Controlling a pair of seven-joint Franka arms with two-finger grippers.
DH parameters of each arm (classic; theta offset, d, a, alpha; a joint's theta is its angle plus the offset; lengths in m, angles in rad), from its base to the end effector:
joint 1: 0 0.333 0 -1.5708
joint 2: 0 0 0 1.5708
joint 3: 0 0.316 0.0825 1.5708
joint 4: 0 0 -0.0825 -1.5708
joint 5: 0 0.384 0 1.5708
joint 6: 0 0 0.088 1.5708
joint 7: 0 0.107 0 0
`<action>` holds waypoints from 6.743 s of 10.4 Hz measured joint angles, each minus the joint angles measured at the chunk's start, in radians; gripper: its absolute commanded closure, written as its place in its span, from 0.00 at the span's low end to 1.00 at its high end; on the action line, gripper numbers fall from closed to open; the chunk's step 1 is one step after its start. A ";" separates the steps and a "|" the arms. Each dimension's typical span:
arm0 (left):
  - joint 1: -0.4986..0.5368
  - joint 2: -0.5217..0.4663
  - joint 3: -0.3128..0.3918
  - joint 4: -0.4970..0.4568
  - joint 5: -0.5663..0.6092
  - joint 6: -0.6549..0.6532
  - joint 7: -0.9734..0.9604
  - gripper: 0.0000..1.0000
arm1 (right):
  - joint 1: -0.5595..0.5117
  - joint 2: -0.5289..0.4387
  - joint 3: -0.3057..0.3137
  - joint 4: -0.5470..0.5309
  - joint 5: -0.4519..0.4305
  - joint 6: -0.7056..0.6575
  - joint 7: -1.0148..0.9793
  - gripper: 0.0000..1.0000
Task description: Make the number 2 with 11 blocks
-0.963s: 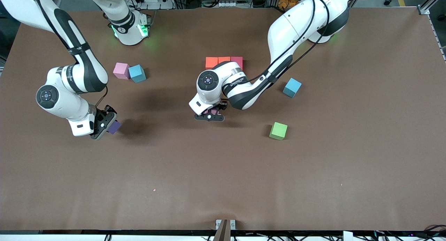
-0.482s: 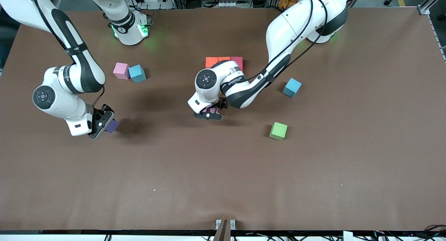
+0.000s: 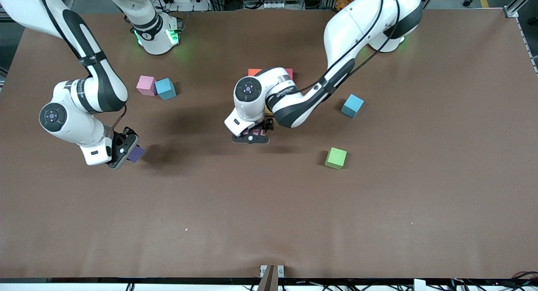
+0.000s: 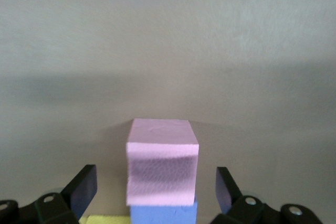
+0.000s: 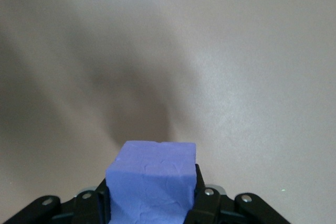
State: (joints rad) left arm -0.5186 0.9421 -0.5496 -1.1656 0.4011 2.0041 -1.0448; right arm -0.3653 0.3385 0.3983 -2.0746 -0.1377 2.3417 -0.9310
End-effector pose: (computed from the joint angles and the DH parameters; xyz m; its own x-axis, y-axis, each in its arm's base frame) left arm 0.4918 -0.5820 0.2695 0.9986 0.0052 -0.0528 0.0080 -0.9986 0.0520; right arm 0.5817 0.0129 0.2737 0.5024 0.8646 0.0047 0.8636 -0.5015 -0.0514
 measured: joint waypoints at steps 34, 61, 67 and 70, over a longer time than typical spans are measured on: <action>0.559 -0.270 -0.018 -0.586 0.041 0.252 0.612 0.00 | 1.083 0.374 -0.267 0.453 0.013 0.073 0.330 0.47; 0.472 -0.260 -0.088 -0.563 0.027 0.263 -0.408 0.50 | 0.852 -0.150 -0.368 0.395 0.017 -0.266 0.337 0.00; 0.391 -0.249 -0.083 -0.553 0.027 0.263 -0.962 0.50 | 0.413 -0.313 -0.182 0.396 0.023 -0.470 0.580 0.00; 0.362 -0.237 -0.083 -0.553 0.027 0.272 -1.156 0.55 | 0.393 -0.319 -0.182 0.416 0.023 -0.553 0.830 0.00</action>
State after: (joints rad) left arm -0.1567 0.7047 -0.6324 -1.7187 0.4285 2.2764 -2.2007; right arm 0.0273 0.0199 0.2160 -1.6588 -0.1148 1.7887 -0.1008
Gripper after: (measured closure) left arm 0.419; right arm 0.000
